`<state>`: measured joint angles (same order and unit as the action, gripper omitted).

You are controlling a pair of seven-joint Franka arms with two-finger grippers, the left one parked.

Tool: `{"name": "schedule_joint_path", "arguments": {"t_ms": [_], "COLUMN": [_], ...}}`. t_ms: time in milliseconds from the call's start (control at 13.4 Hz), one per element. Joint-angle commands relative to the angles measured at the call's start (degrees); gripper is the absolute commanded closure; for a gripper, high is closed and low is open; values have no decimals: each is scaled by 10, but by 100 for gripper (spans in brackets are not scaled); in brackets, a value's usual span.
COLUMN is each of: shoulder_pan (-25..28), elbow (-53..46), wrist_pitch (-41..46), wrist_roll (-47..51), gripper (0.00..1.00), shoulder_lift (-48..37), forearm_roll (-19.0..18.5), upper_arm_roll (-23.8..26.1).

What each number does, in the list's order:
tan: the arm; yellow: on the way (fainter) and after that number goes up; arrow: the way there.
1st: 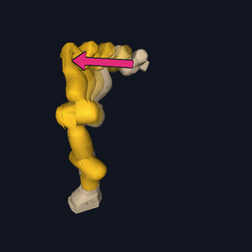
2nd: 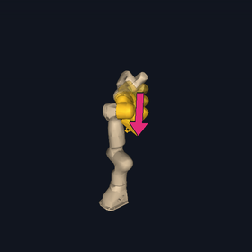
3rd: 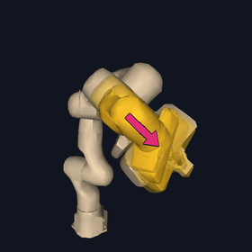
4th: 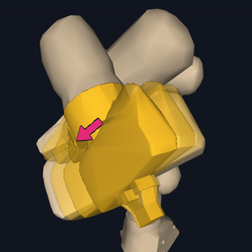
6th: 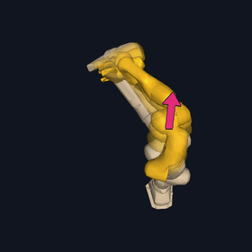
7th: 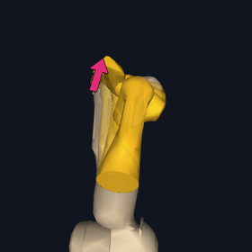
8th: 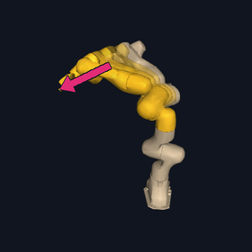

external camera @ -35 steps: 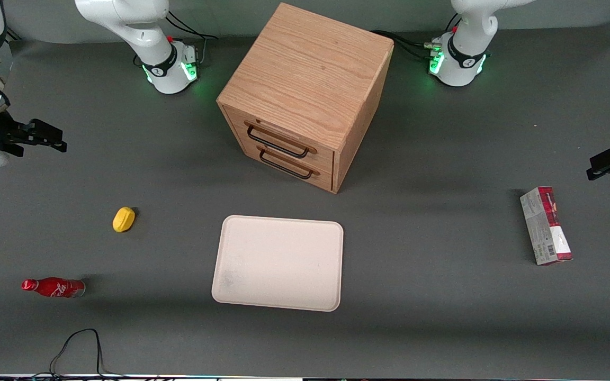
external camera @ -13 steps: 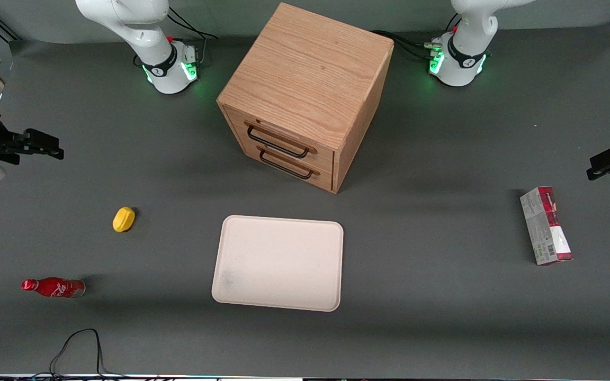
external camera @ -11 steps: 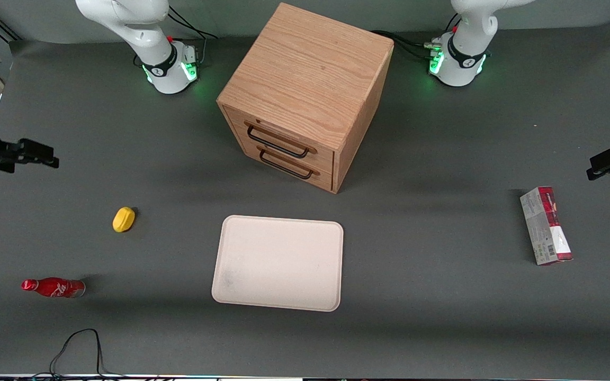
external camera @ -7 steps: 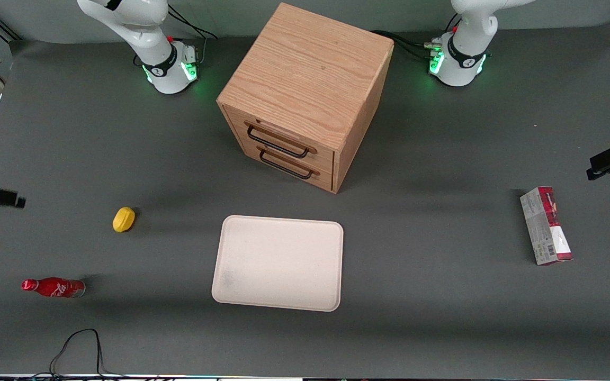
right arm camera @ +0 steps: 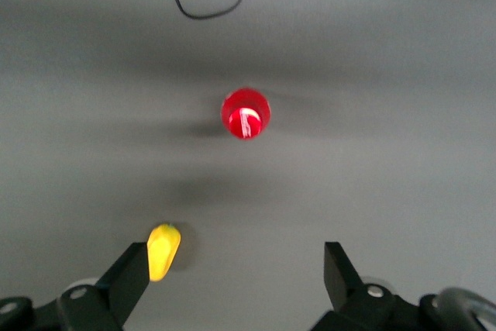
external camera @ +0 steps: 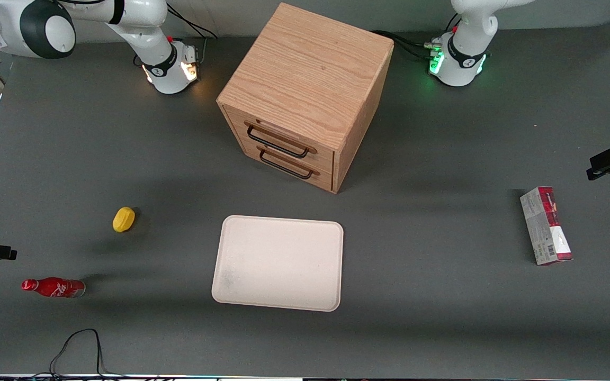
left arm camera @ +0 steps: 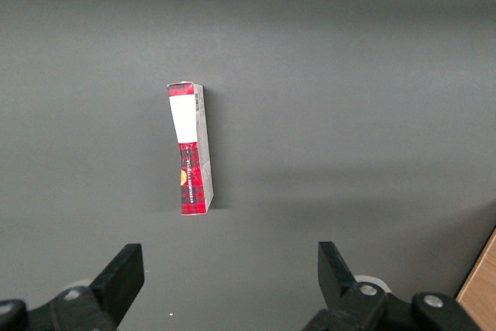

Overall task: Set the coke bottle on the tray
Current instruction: 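Lower the open right gripper over the bottle's cap end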

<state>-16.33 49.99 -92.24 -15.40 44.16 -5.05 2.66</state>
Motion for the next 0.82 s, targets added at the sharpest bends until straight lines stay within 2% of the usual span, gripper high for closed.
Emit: {"name": "schedule_joint_path", "arguments": {"t_ms": [0, 223, 745], "shoulder_pan": [10, 10, 10], "elbow": [-28, -24, -24], "wrist_pitch": [-30, -74, -110], "wrist_roll": [-16, -17, -52], "gripper": [0, 0, 0], "shoulder_lift": [35, 73, 110], "forearm_roll": [-26, -31, -36], "upper_arm_roll": [2, 2, 2]}}
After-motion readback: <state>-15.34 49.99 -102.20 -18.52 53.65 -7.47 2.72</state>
